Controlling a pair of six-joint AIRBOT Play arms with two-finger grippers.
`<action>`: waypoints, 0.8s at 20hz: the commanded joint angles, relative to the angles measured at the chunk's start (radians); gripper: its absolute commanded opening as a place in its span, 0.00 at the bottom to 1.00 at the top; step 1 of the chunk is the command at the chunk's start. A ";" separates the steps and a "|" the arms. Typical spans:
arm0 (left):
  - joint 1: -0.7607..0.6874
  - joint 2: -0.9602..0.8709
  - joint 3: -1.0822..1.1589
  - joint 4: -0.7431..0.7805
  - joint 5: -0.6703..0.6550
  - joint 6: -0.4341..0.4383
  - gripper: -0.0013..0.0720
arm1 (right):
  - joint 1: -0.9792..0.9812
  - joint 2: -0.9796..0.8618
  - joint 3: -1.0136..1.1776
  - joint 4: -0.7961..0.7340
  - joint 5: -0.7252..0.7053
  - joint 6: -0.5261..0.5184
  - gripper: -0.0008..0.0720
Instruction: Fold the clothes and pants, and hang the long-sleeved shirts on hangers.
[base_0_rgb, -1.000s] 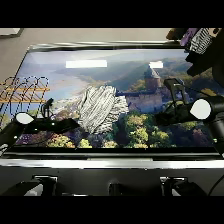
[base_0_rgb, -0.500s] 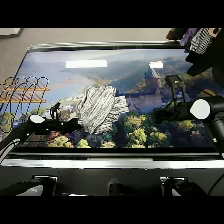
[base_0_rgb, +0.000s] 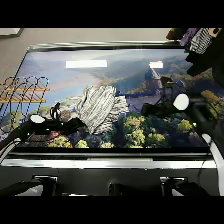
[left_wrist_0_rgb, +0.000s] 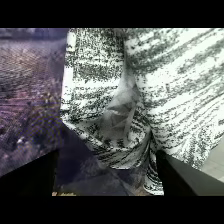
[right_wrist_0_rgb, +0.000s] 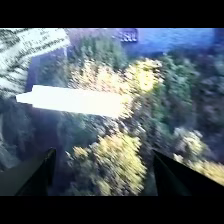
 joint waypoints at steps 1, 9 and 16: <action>0.002 -0.013 0.000 0.001 0.059 -0.051 0.63 | 0.001 -0.134 0.000 0.206 -0.170 -0.075 0.95; 0.000 -0.026 0.000 0.000 0.066 -0.052 0.05 | 0.001 -0.418 0.001 0.723 -0.444 -0.370 0.94; 0.000 -0.024 0.000 0.000 0.065 -0.052 0.05 | 0.024 -0.498 0.003 0.862 -0.430 -0.402 0.72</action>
